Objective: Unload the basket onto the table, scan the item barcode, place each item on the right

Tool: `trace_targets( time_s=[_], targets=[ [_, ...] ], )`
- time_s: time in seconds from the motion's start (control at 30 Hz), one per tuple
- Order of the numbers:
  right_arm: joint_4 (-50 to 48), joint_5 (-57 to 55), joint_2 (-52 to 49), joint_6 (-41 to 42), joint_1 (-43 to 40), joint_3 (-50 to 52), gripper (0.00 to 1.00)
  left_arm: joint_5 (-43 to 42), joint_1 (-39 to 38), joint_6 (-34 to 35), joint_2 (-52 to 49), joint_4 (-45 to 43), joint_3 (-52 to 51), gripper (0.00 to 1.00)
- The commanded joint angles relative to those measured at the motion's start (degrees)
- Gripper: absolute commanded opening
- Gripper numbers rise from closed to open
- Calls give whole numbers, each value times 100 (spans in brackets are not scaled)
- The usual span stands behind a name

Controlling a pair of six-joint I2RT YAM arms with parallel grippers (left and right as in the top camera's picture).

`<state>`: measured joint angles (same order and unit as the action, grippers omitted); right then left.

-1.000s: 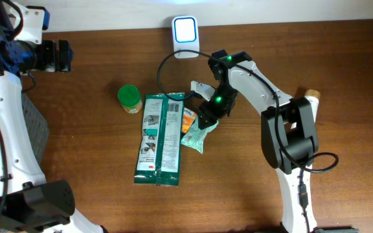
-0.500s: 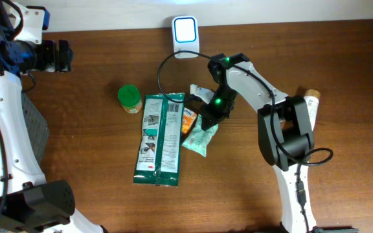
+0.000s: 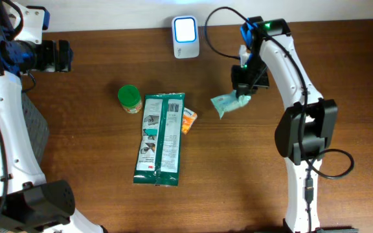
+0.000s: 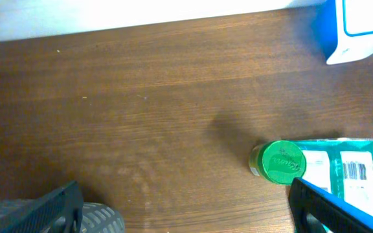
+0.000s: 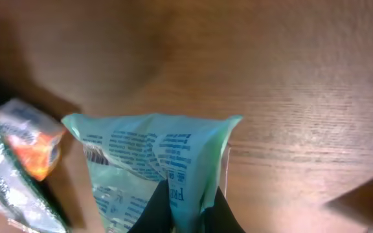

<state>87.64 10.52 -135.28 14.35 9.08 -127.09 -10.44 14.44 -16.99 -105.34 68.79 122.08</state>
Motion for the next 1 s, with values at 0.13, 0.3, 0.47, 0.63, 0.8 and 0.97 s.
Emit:
trace_targets(
  time_s=[0.13,0.3,0.47,0.63,0.8,0.97],
  targets=[
    [-918,136,153,702,122,1104,35,-22,9,-87,57,-9,33,99],
    [-433,476,177,-715,-260,627,74,-22,9,-87,57,-9,33,99],
    [-295,1080,74,-2367,-621,809,70,-22,11,-87,57,-9,33,99],
    [-424,1847,-249,-3086,-846,1110,62,-22,11,-90,57,-9,33,99],
    [-721,2015,-302,-3169,-872,1471,55,-22,9,-87,57,-9,33,99],
    [-1097,2422,-302,-3167,-872,1856,31,-22,11,-87,57,-9,33,99]
  ],
)
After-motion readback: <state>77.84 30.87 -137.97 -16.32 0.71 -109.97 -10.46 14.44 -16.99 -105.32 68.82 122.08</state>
